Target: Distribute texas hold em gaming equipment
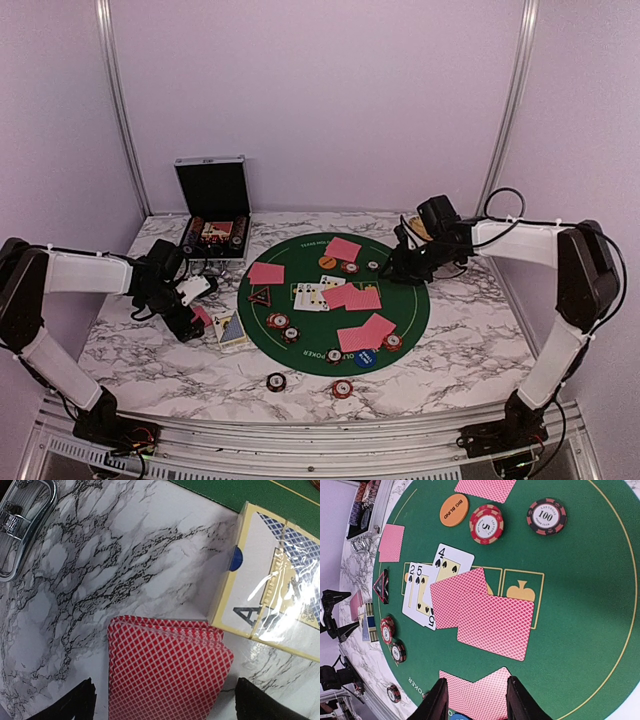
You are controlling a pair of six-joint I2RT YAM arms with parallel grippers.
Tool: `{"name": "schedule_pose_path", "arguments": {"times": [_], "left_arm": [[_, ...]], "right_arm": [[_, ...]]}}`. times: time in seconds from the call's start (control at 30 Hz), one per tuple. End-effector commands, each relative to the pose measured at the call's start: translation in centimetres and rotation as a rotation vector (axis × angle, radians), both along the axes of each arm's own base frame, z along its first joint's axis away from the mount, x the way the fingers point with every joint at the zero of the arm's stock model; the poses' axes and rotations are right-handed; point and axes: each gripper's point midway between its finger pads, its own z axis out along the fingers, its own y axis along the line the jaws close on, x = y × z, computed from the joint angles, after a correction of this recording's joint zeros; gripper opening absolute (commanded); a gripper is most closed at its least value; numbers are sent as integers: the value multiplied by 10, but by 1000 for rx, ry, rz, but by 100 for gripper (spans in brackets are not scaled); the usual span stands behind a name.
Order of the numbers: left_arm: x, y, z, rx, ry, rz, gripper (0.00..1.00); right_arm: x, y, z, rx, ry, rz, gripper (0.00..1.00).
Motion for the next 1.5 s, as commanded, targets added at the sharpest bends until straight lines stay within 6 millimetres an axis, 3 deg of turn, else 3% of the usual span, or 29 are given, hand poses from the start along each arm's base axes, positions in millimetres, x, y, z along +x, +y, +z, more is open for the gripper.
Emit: {"name": "schedule_pose_path", "arguments": {"times": [0.0, 0.27, 0.33, 0.4, 0.43, 0.57, 0.73, 0.8, 0.93, 1.0, 1.23, 1.37, 1.47], "left_arm": [[-5, 3, 6, 15, 24, 18, 99], [14, -3, 44, -40, -69, 68, 99], [23, -5, 59, -67, -119, 83, 99], [33, -4, 75, -102, -189, 111, 99], [38, -2, 81, -121, -226, 128, 99], [57, 9, 99, -186, -357, 197, 99], [78, 23, 119, -299, -515, 289, 99], [80, 28, 120, -348, -569, 319, 99], [83, 36, 124, -400, -666, 350, 99], [85, 42, 126, -423, -721, 365, 99], [95, 55, 114, -509, -779, 427, 99], [101, 66, 110, -520, -799, 460, 99], [93, 75, 106, -547, -821, 491, 99]], "right_arm": [[8, 6, 33, 26, -71, 2, 38], [14, -3, 47, -11, -141, -24, 42], [17, -11, 57, -36, -202, -52, 59], [21, -23, 69, -62, -276, -103, 93], [23, -30, 75, -80, -317, -131, 98], [28, -66, 92, -163, -431, -271, 99], [29, -134, 105, -375, -546, -552, 99], [21, -160, 105, -455, -615, -637, 99], [1, -206, 125, -514, -854, -863, 99], [-13, -225, 120, -575, -908, -928, 99], [-28, -262, 84, -756, -871, -998, 99], [-40, -271, 79, -728, -960, -1030, 99], [-43, -275, 76, -681, -1003, -1053, 99]]}}
